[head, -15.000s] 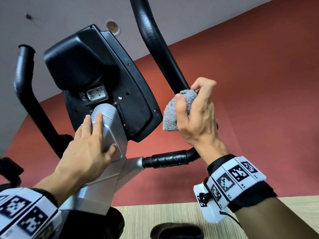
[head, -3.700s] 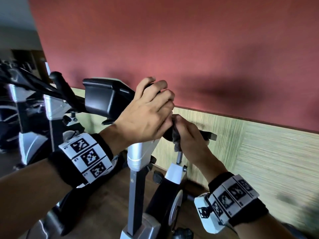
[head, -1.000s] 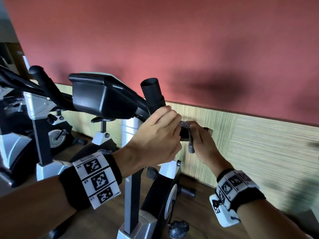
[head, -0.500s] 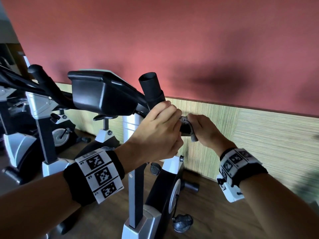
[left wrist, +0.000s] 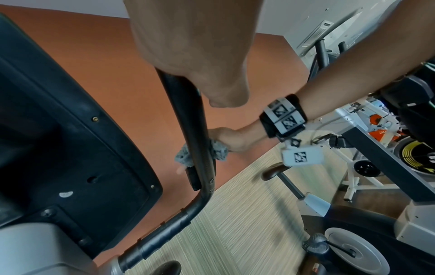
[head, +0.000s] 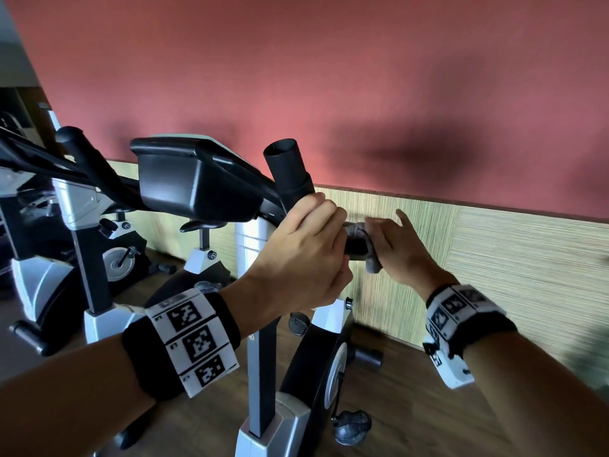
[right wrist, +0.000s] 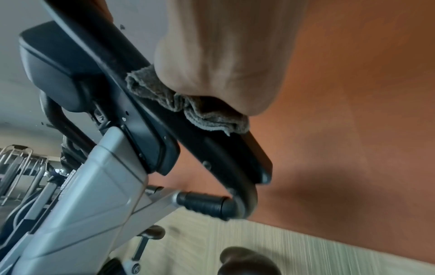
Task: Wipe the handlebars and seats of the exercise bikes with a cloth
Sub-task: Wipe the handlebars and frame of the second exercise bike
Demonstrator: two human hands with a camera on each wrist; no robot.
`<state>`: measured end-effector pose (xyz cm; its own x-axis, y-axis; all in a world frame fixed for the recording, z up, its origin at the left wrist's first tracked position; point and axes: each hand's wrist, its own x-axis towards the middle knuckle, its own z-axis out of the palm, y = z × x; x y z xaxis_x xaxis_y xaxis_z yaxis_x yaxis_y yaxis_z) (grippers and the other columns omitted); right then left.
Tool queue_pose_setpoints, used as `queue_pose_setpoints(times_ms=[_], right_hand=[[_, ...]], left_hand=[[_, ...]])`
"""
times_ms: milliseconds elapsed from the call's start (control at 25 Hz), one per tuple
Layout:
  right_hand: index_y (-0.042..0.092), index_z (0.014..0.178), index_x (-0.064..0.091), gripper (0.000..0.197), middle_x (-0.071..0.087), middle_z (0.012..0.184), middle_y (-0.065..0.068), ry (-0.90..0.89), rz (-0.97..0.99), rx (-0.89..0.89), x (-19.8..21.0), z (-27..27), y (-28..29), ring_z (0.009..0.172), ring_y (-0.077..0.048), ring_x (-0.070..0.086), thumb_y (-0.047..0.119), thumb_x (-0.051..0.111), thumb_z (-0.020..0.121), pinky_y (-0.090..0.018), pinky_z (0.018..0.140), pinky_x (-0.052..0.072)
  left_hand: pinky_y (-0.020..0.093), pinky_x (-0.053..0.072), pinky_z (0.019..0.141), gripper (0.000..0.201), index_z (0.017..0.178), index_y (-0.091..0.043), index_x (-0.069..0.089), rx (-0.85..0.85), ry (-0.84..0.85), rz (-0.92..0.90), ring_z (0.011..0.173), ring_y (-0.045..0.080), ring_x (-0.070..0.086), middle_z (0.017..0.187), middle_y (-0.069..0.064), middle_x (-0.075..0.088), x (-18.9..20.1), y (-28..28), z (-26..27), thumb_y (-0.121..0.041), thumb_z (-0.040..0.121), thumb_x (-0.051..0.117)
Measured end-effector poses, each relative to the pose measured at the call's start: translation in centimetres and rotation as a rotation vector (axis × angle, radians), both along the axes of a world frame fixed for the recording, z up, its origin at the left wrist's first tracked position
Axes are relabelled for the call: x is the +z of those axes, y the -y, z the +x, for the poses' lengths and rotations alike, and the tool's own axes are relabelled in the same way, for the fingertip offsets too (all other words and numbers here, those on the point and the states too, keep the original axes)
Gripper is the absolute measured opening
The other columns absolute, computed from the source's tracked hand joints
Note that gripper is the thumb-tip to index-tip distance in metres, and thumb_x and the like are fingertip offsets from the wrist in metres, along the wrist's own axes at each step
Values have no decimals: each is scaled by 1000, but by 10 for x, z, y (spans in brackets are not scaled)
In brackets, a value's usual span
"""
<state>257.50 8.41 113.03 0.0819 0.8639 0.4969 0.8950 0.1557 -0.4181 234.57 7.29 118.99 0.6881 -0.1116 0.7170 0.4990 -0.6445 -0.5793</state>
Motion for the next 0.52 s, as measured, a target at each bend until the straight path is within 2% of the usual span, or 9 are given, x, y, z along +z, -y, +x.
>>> queue_pose_setpoints(times_ms=[80, 120, 200, 280, 360, 400, 440, 480, 520], right_hand=[[20, 74, 58, 61, 65, 68, 7, 48, -138, -17, 17, 0, -12, 105, -9, 65, 48, 13, 105, -48, 126, -4], [20, 75, 60, 66, 65, 66, 7, 52, -166, -15, 17, 0, -16, 115, -8, 62, 56, 10, 100, -51, 124, -7], [38, 78, 61, 59, 65, 60, 14, 12, -151, 1, 6, -3, -12, 139, -2, 40, 60, 10, 99, -49, 124, -13], [47, 78, 55, 46, 63, 58, 18, -87, 14, 20, -4, -14, 1, 140, 0, 35, 47, 20, 108, -44, 125, -8], [46, 83, 52, 41, 59, 75, 25, -219, 204, -10, -14, -25, 9, 119, 1, 56, 31, 28, 112, -42, 126, 11], [45, 87, 52, 36, 58, 79, 23, -295, 271, -26, -22, -29, 11, 98, 0, 65, 30, 30, 112, -43, 120, 29], [43, 94, 55, 31, 58, 80, 19, -376, 322, -51, -32, -32, 12, 79, -6, 68, 33, 31, 111, -46, 104, 47], [37, 101, 57, 28, 59, 81, 15, -448, 360, -83, -39, -38, 16, 67, -13, 67, 40, 31, 110, -47, 82, 57], [29, 106, 58, 33, 60, 82, 11, -472, 403, -117, -47, -40, 20, 62, -18, 66, 46, 30, 108, -46, 65, 57]], left_hand=[[43, 34, 103, 30, 78, 1, 65, 14, -5, 8, 87, 30, 45, 81, 14, 58, 0, 0, 0, -26, 84, 55], [43, 34, 103, 30, 79, 1, 65, 25, -12, 18, 87, 30, 44, 82, 14, 58, 0, -1, 0, -27, 84, 55], [43, 34, 103, 29, 80, 0, 65, 46, -24, 44, 86, 30, 47, 82, 13, 59, -1, -2, 0, -27, 84, 56], [42, 35, 102, 28, 79, -1, 64, 65, -23, 69, 83, 30, 51, 81, 12, 59, 0, -3, 1, -27, 83, 56], [41, 35, 102, 27, 79, -2, 64, 81, -34, 92, 83, 29, 51, 81, 10, 58, 1, -3, 1, -27, 84, 54], [41, 35, 102, 28, 79, -3, 64, 89, -44, 99, 83, 28, 49, 81, 10, 58, 1, -3, 1, -28, 85, 53], [40, 34, 101, 28, 79, -3, 63, 89, -54, 101, 84, 27, 47, 81, 9, 57, 1, -4, 0, -28, 85, 53], [40, 34, 101, 28, 80, -3, 64, 98, -64, 106, 84, 27, 46, 81, 9, 56, 2, -5, -1, -28, 86, 52], [40, 34, 102, 29, 81, -4, 64, 115, -75, 106, 84, 27, 45, 81, 9, 56, 2, -5, -1, -29, 86, 51]])
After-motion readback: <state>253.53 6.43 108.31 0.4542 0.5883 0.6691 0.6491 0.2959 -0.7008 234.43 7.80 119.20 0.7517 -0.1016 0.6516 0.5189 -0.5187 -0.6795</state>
